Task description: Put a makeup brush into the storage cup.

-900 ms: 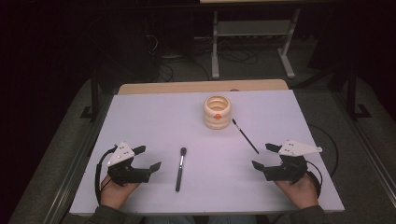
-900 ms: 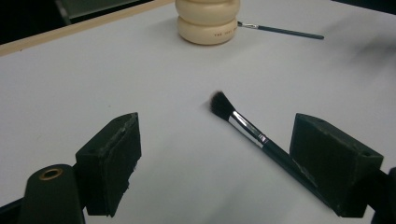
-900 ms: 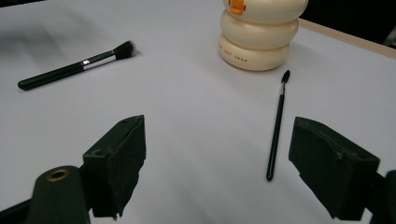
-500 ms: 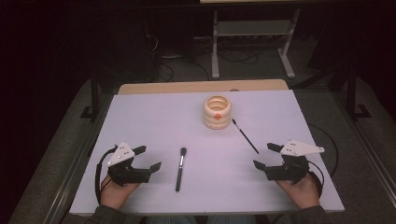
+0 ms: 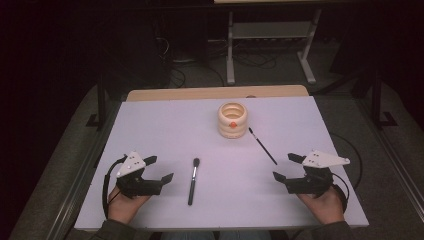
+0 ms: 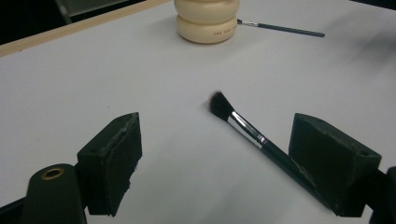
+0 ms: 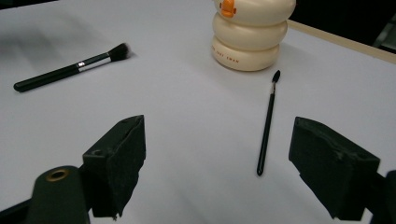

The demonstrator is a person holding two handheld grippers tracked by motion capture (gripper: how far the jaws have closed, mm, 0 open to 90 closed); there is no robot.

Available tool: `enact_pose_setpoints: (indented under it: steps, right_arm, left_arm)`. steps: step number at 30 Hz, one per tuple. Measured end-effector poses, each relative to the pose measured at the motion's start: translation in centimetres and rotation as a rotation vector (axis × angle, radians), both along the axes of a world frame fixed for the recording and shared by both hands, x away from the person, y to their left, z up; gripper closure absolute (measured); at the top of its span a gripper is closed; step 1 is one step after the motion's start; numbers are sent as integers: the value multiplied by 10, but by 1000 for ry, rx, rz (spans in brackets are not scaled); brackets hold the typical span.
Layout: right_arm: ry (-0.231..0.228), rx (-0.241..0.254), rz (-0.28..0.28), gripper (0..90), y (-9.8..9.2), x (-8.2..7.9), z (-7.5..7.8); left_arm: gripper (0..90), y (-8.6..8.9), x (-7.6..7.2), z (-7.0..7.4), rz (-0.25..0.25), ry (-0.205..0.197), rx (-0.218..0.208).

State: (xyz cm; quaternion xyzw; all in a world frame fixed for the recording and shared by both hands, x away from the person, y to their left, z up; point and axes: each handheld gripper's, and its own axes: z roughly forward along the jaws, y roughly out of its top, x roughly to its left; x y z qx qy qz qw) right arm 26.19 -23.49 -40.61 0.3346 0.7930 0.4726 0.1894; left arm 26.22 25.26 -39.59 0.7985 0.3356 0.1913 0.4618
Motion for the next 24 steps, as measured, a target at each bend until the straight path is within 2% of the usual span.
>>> enact_pose_setpoints:
  steps: [6, 9, 10, 13, 14, 15, 18, 24]
  right_arm:
    - [7, 2, 0, 179, 1, -1, 0]
    - [4, -3, 5, 179, 3, 1, 0]
    - [5, -6, 6, 179, 4, 1, 0]
    - [8, -10, 7, 179, 5, 0, 0]
    - [10, -7, 6, 179, 4, 0, 0]
    - [9, -8, 8, 179, 4, 0, 0]
    - [10, -11, 8, 179, 4, 1, 0]
    - [4, -12, 10, 179, 4, 0, 1]
  left_arm:
    - [171, -3, 2, 4, 2, 15, 4]
    - [172, -8, 6, 5, -8, 46, 19]
    - [176, -10, 6, 5, -4, 57, 12]
    - [198, -12, 8, 6, -14, 68, 19]
    - [202, -17, 10, 7, -20, 87, 30]
    - [211, -18, 12, 7, -26, 89, 37]
    - [223, -25, 16, 8, -25, 120, 36]
    - [257, -41, 25, 10, -44, 150, 101]
